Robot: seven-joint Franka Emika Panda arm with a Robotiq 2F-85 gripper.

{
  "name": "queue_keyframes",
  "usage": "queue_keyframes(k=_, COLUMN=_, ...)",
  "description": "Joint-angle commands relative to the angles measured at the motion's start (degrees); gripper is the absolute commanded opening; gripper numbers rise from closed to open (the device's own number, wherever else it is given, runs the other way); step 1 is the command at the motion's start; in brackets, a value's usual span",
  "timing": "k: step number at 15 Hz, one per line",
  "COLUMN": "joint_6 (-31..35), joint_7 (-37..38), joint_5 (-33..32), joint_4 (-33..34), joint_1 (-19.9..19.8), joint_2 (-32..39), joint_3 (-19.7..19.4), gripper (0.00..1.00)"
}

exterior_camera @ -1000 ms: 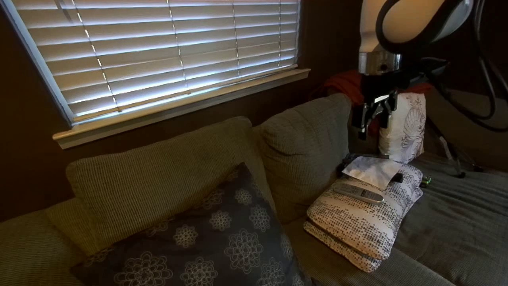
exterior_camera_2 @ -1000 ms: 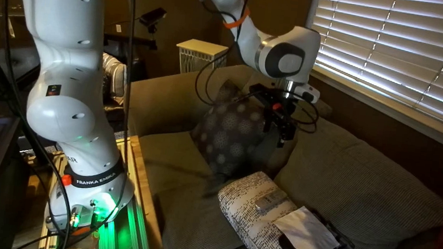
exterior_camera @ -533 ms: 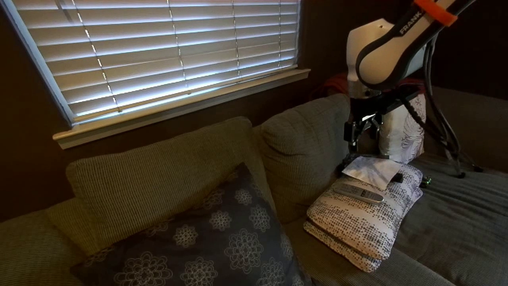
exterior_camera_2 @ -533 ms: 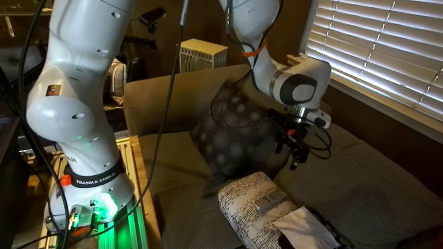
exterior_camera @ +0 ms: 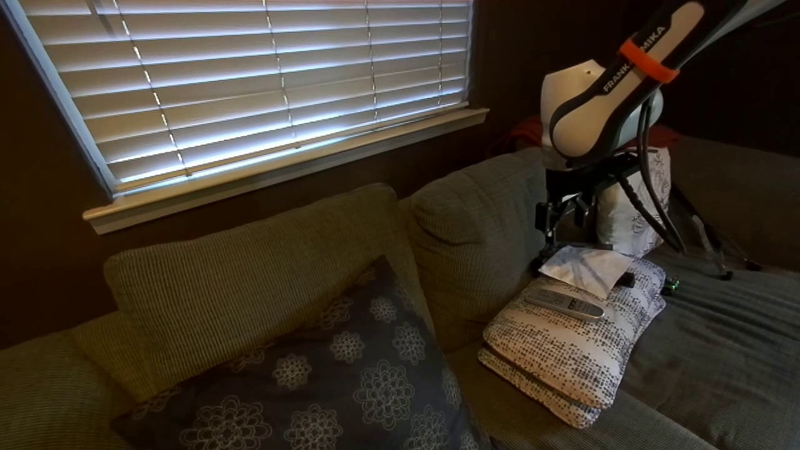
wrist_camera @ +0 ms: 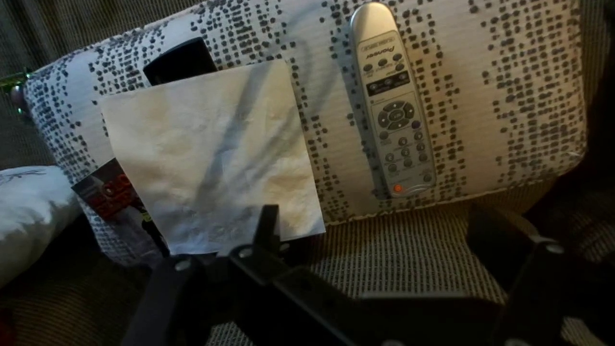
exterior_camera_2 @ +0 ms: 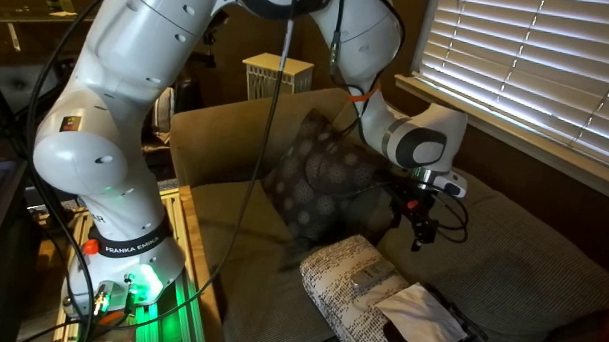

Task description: Put the cloth on the remote and put the remote on top of the pillow

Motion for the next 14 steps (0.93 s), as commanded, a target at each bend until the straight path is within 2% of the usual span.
queue_keyframes(k=1, joint_6=-0.16, joint_7=-0.23, joint_5=0.31, joint_4=0.27, joint_1=0.24, joint_2=0.08, joint_3=-0.21, gripper=1.0)
queue_keyframes(k=5, joint_6=5.62, joint_7=8.22, joint_5=-4.46, joint_4=-1.89, joint_1=4.43, joint_2=1.91, joint_3=-5.41, gripper=1.0)
queue_keyframes(k=10, joint_6=16.08, joint_7=10.0, joint_5=-5.82, joint_4=-3.16, joint_1=5.97, joint_2=5.55, joint_3=-8.93, gripper=1.0)
queue_keyframes(k=14, joint_6=16.13, joint_7=9.37, joint_5=-4.44, joint_4=-0.41, joint_1=6.3, joint_2=9.47, joint_3=-10.15, gripper=1.0)
